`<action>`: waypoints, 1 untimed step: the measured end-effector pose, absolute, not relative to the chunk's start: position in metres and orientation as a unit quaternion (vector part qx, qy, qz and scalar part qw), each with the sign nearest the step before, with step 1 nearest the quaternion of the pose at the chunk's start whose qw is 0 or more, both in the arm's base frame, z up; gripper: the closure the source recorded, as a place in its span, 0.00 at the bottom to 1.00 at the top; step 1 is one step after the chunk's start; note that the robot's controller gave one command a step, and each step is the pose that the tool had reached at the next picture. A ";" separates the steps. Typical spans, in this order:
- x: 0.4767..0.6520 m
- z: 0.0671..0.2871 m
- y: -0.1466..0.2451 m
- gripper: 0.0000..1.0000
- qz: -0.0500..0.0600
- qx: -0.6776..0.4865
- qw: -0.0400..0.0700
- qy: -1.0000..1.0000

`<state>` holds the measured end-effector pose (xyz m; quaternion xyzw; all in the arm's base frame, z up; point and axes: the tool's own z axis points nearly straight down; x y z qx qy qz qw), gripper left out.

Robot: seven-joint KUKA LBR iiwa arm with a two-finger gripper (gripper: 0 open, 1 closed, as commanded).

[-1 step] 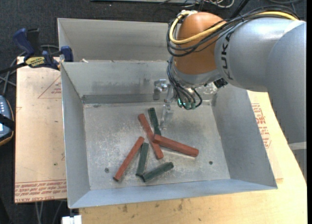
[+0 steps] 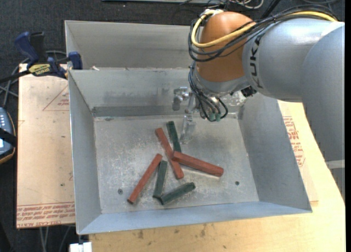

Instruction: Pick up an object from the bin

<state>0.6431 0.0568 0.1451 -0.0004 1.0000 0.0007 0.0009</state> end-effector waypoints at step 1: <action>0.610 0.106 0.026 0.00 0.001 -0.053 0.005 0.999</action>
Offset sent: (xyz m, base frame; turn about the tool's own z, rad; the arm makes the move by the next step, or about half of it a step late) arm -0.0713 -0.0875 0.0025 0.0666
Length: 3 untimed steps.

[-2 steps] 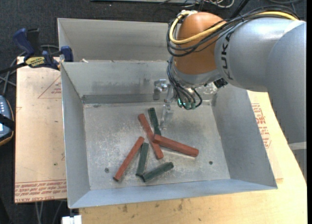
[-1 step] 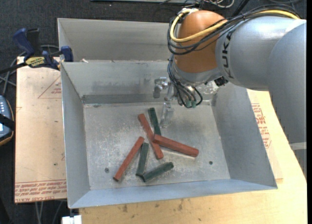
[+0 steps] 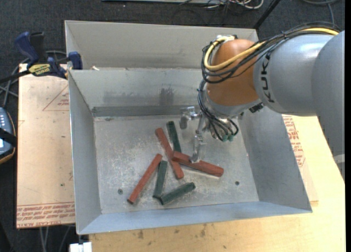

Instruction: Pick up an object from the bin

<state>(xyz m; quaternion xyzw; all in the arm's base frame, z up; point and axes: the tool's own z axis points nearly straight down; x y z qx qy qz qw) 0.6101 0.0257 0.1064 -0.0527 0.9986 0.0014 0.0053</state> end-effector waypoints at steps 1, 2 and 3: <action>0.581 0.108 -0.012 0.00 0.001 -0.019 -0.002 1.000; 0.571 0.118 -0.014 0.00 0.000 -0.064 0.002 0.998; 0.548 0.083 0.003 0.00 0.001 0.029 0.001 1.000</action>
Offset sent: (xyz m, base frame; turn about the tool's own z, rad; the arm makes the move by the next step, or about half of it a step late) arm -0.0451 -0.0404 0.0050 -0.0621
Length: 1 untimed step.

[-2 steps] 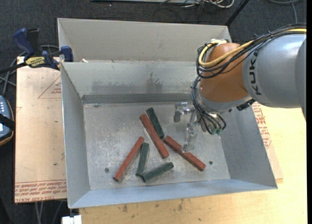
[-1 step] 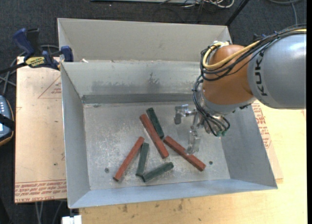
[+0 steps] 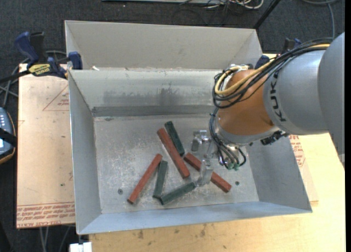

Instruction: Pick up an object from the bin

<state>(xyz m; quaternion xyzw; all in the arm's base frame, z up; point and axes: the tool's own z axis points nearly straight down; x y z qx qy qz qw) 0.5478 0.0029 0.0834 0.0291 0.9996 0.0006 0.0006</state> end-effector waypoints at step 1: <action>0.549 0.071 0.004 1.00 0.001 -0.017 0.001 1.000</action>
Offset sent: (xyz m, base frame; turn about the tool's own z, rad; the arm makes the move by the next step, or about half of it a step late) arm 0.0000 0.0000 0.0000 0.0000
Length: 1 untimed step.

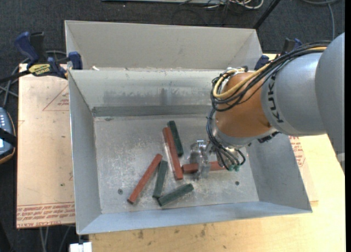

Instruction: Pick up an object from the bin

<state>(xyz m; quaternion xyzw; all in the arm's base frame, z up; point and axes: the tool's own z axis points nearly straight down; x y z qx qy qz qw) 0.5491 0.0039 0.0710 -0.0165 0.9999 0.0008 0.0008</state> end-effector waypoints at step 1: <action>0.549 0.071 0.004 1.00 0.001 -0.016 0.001 1.000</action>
Offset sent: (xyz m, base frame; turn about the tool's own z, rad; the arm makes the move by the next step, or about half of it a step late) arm -0.0001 0.0000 0.0352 0.0000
